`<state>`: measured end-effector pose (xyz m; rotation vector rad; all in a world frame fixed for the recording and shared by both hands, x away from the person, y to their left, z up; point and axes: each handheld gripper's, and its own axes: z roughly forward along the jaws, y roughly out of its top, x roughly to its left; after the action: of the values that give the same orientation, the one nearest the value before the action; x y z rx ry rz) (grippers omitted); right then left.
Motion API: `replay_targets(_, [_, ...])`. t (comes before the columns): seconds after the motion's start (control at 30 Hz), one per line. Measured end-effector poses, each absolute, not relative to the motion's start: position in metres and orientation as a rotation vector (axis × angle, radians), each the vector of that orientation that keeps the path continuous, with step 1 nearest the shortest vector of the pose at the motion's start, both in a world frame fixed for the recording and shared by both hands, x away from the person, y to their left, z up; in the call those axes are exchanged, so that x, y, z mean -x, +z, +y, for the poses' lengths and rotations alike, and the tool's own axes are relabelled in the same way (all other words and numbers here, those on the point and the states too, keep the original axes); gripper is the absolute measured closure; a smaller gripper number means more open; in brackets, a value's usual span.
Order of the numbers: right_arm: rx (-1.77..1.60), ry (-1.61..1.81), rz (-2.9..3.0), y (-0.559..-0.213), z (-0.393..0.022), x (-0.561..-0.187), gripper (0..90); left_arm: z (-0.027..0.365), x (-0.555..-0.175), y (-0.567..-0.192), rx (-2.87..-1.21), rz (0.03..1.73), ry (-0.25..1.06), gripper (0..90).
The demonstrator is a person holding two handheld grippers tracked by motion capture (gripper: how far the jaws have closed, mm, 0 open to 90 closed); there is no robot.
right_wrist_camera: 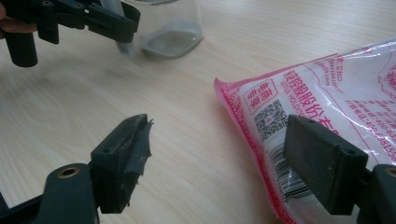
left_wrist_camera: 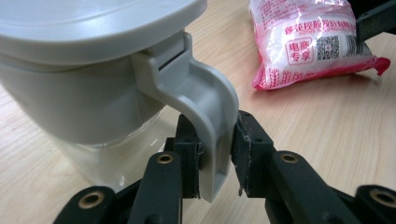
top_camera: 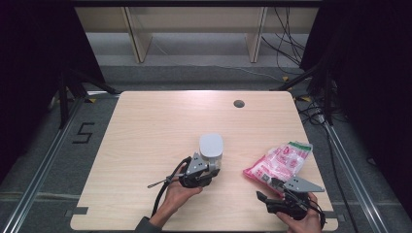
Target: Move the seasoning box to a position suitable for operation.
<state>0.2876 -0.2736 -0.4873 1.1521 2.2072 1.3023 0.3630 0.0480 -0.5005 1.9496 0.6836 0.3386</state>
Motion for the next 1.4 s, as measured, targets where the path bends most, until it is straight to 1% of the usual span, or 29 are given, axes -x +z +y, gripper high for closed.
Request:
replay_targets(0.2, [-1.145,1.300,2.209,-0.487,-0.274,-0.288,23.7,0.064,-0.358,-0.500,-1.947,0.707,0.348,70.1])
replay_targets(0.23, [-1.145,1.299,2.209,-0.487,-0.274,-0.288,23.7,0.071,-0.357,-0.500,-1.966,0.705,0.370,69.6])
replay_targets(0.33, [-1.145,1.287,2.217,-0.487,-0.274,-0.288,23.7,0.079,-0.356,-0.501,-1.938,0.731,0.372,68.8])
replay_targets(0.47, [-1.177,1.301,2.204,-0.487,-0.272,-0.286,23.7,0.091,-0.357,-0.501,-1.942,0.758,0.418,68.0])
replay_targets(0.57, [-1.139,1.288,2.221,-0.487,-0.274,-0.288,23.8,0.097,-0.358,-0.500,-1.943,0.773,0.448,67.7])
replay_targets(0.6, [-1.140,1.288,2.221,-0.487,-0.274,-0.288,23.8,0.101,-0.359,-0.499,-1.953,0.764,0.478,67.6])
replay_targets(0.67, [-1.145,1.296,2.211,-0.487,-0.274,-0.288,23.8,0.102,-0.359,-0.499,-1.947,0.773,0.482,67.7])
replay_targets(0.7, [-1.166,1.299,2.207,-0.487,-0.273,-0.286,23.8,0.106,-0.361,-0.500,-1.938,0.804,0.484,67.8])
replay_targets(0.8, [-1.143,1.298,2.212,-0.487,-0.273,-0.288,23.8,0.108,-0.363,-0.500,-1.927,0.820,0.488,67.9])
replay_targets(0.97, [-1.164,1.299,2.207,-0.487,-0.273,-0.286,23.8,0.115,-0.371,-0.499,-1.937,0.849,0.556,67.7])
replay_targets(1.03, [-1.141,1.295,2.210,-0.487,-0.273,-0.287,23.8,0.116,-0.371,-0.499,-1.927,0.875,0.560,67.9])
replay_targets(1.1, [-1.144,1.288,2.207,-0.487,-0.274,-0.287,23.9,0.118,-0.375,-0.499,-1.928,0.895,0.603,67.8])
replay_targets(1.4, [-1.174,1.298,2.210,-0.487,-0.272,-0.286,23.9,0.123,-0.388,-0.502,-1.872,0.960,0.636,69.7])
